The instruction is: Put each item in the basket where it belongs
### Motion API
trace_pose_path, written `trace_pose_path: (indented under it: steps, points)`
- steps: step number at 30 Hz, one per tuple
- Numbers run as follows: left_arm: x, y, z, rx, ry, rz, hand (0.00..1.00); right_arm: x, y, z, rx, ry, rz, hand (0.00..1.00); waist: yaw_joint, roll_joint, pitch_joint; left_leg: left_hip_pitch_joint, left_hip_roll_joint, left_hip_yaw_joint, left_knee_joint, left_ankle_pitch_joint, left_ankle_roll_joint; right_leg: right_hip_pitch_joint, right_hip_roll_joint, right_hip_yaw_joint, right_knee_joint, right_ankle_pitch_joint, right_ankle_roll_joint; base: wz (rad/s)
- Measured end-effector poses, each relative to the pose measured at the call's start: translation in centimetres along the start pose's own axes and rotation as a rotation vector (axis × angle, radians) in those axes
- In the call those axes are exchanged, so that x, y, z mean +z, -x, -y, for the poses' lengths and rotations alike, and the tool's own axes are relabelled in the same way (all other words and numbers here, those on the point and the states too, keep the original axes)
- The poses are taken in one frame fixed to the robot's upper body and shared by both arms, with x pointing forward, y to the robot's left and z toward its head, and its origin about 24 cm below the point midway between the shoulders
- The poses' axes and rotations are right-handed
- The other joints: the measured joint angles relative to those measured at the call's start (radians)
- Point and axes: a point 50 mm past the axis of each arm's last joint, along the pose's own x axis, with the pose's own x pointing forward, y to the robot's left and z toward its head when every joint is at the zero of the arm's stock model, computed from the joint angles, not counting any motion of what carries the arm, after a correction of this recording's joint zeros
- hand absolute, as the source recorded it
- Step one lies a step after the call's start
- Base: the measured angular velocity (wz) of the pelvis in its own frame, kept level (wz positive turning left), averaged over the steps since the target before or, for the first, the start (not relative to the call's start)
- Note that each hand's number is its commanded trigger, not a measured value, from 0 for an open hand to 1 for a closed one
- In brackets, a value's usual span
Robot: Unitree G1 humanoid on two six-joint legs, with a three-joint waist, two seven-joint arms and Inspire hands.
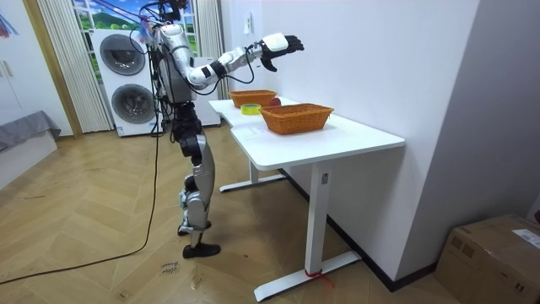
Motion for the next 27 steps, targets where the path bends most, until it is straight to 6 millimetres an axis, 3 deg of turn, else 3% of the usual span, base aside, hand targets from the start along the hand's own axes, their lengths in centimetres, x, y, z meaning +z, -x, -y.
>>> trace_pose_path:
  steps: [6,10,17,27]
  points:
    - [0.0,0.0,0.4,-0.023,-0.061,-0.023,0.0,-0.5,-0.3,-1.5,0.065,-0.087,-0.029,0.0,0.03,-0.021,-0.0012,-0.021,-0.003,-0.027,0.016,-0.001,0.002,-0.003,-0.001,-0.022,0.001,0.0,0.0,0.11]
    - [0.9,-0.1,0.6,-0.027,-0.067,-0.003,0.0,-0.6,-0.4,-2.6,0.103,-0.148,-0.031,0.0,0.045,-0.012,0.0033,-0.033,-0.004,-0.048,0.022,-0.001,0.002,-0.004,-0.003,-0.043,0.001,0.0,0.0,0.18]
    - [0.4,0.0,1.0,-0.037,-0.098,-0.029,0.0,-0.5,-0.5,-3.7,0.129,-0.238,-0.029,0.0,0.063,0.009,-0.003,-0.038,-0.006,-0.067,0.023,-0.001,0.001,0.001,-0.013,-0.076,0.001,0.0,0.001,0.08]
    - [0.0,0.0,1.0,-0.037,-0.103,-0.05,0.0,-0.2,-0.5,-6.0,0.207,-0.282,-0.032,0.0,0.067,0.006,-0.0054,-0.041,-0.008,-0.067,0.025,-0.001,0.001,0.001,-0.015,-0.08,0.0,0.0,0.001,0.0]
